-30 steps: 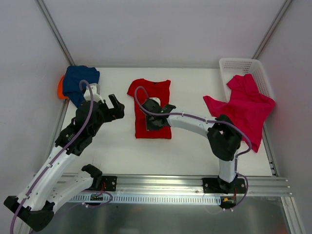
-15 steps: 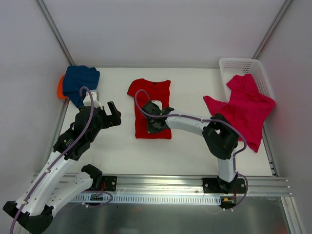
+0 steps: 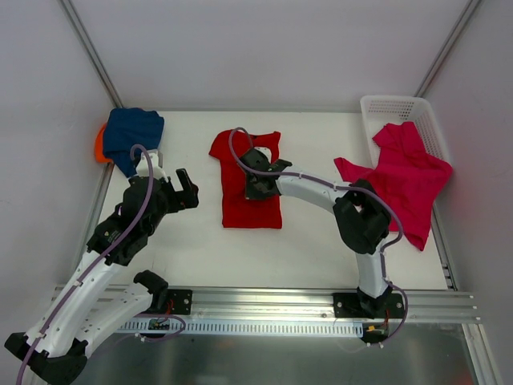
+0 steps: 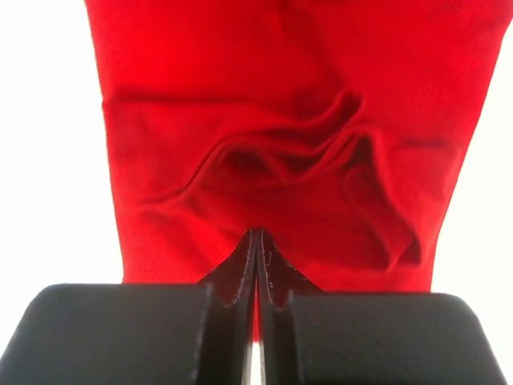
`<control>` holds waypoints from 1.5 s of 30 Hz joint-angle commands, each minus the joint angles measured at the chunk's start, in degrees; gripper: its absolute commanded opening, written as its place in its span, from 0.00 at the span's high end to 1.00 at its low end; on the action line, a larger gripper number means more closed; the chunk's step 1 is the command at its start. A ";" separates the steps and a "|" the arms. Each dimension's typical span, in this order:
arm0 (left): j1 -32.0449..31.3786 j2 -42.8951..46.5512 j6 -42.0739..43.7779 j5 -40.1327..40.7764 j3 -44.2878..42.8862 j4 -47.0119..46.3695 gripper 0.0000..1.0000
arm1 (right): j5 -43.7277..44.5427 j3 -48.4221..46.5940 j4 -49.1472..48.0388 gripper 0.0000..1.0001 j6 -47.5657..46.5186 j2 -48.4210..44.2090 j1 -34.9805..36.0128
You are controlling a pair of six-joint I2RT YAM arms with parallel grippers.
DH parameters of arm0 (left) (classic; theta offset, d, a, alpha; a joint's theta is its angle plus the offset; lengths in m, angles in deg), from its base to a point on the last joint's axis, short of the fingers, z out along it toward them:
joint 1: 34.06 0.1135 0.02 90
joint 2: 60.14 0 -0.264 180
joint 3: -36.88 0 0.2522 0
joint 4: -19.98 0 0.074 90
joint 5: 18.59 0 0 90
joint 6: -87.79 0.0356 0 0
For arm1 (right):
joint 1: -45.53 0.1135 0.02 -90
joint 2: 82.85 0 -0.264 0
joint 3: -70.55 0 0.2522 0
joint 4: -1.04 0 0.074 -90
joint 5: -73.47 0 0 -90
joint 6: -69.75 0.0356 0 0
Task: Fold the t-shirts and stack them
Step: Fold the folded rectangular tshirt in 1/3 of the way
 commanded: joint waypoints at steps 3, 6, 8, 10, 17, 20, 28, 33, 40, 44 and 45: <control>0.16 0.00 0.34 1.87 0.19 -0.09 0.01 | -1.99 -3.09 0.72 0.99 -2.00 3.03 -2.21; 0.16 -0.17 0.34 2.14 0.19 -0.01 0.01 | -1.73 -4.14 0.37 0.99 -2.88 4.08 -2.91; 0.16 -0.44 0.34 1.88 0.10 -0.18 0.01 | -1.55 -5.98 0.37 1.00 -3.41 5.39 -3.70; 0.16 -0.44 0.17 1.79 0.19 -0.09 0.01 | -1.55 -7.56 0.46 0.99 -4.29 6.54 -4.84; 0.16 -0.61 0.17 1.88 0.36 -0.01 0.01 | -1.72 -21.79 5.54 0.99 -7.36 12.25 -8.18; 0.08 -0.79 0.17 1.96 0.36 0.08 0.01 | -0.94 -29.00 6.79 1.00 -8.94 14.10 -8.97; 0.08 -1.23 0.34 1.97 0.45 0.08 0.01 | 1.26 -35.62 7.05 0.01 -13.34 15.79 -12.05; 0.08 -4.46 -2.28 -3.64 0.45 -0.18 0.01 | 3.55 -10.53 1.45 0.00 -11.69 -5.02 -11.96; 0.08 -14.58 -12.39 -22.01 8.61 -11.84 0.01 | 0.04 29.05 -10.95 0.00 -5.88 -34.56 -11.70; -0.01 -15.03 -13.90 -22.47 10.82 -13.10 0.01 | -5.14 35.58 -15.89 0.03 -4.65 -40.04 -10.56; -0.01 -13.03 -13.72 -22.30 10.82 -13.10 0.01 | -6.11 33.93 -15.80 0.06 -4.56 -39.25 -9.95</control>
